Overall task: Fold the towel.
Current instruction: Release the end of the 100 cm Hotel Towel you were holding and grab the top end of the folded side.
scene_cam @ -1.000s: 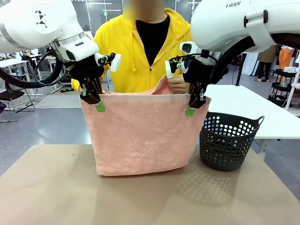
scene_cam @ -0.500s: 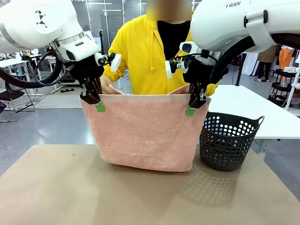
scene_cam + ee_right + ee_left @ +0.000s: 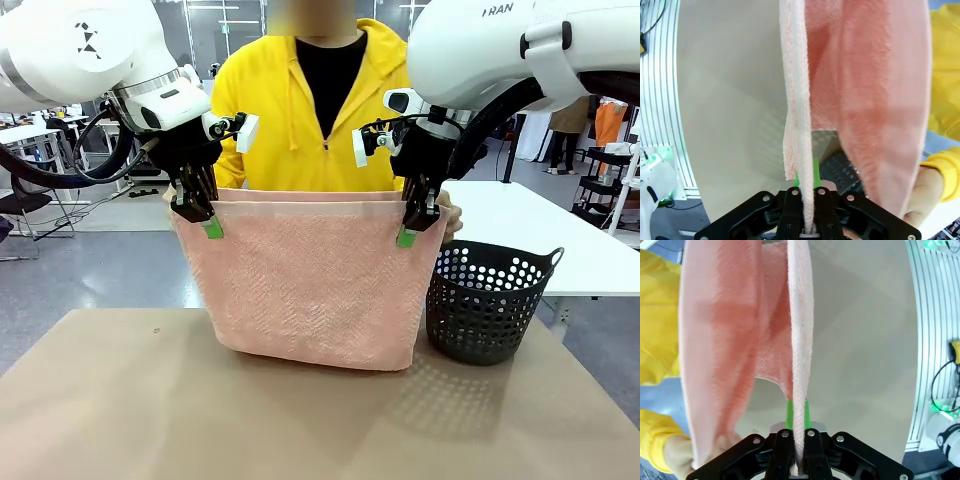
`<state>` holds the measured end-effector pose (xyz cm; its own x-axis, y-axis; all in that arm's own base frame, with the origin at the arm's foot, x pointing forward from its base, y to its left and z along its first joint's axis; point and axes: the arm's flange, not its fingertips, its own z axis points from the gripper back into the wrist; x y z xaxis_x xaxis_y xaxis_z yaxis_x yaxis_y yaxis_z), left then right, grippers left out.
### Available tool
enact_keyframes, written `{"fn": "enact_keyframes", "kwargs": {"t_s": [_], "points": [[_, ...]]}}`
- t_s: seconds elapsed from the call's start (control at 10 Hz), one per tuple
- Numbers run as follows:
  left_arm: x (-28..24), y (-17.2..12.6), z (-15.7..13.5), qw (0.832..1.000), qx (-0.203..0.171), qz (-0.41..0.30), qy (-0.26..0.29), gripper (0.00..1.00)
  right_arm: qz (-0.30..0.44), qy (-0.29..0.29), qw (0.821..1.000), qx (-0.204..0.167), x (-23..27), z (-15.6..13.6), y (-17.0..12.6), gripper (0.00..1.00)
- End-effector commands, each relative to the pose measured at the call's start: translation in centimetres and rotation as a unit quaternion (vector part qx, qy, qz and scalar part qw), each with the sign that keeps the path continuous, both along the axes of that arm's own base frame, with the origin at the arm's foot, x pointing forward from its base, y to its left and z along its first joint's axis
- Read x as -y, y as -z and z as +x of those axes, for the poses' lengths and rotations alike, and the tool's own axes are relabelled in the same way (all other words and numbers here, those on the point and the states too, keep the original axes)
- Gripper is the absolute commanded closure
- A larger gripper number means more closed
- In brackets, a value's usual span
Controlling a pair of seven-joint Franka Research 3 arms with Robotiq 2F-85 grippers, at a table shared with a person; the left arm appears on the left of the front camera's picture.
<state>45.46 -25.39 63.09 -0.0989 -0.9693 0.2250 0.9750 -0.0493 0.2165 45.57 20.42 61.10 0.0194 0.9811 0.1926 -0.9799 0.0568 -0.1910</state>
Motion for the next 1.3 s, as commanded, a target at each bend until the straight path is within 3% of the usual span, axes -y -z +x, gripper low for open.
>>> {"fn": "enact_keyframes", "kwargs": {"t_s": [0.0,1.2], "points": [[-0.09,-0.11,0.09,1.000,0.003,0.005,0.000,1.00,-0.001,-0.003,1.000,0.001,-0.10,-0.02,-0.02,1.00],[-0.09,-0.11,0.09,1.000,0.003,0.005,0.000,1.00,-0.001,-0.003,1.000,0.001,-0.10,-0.02,-0.02,1.00]]}}
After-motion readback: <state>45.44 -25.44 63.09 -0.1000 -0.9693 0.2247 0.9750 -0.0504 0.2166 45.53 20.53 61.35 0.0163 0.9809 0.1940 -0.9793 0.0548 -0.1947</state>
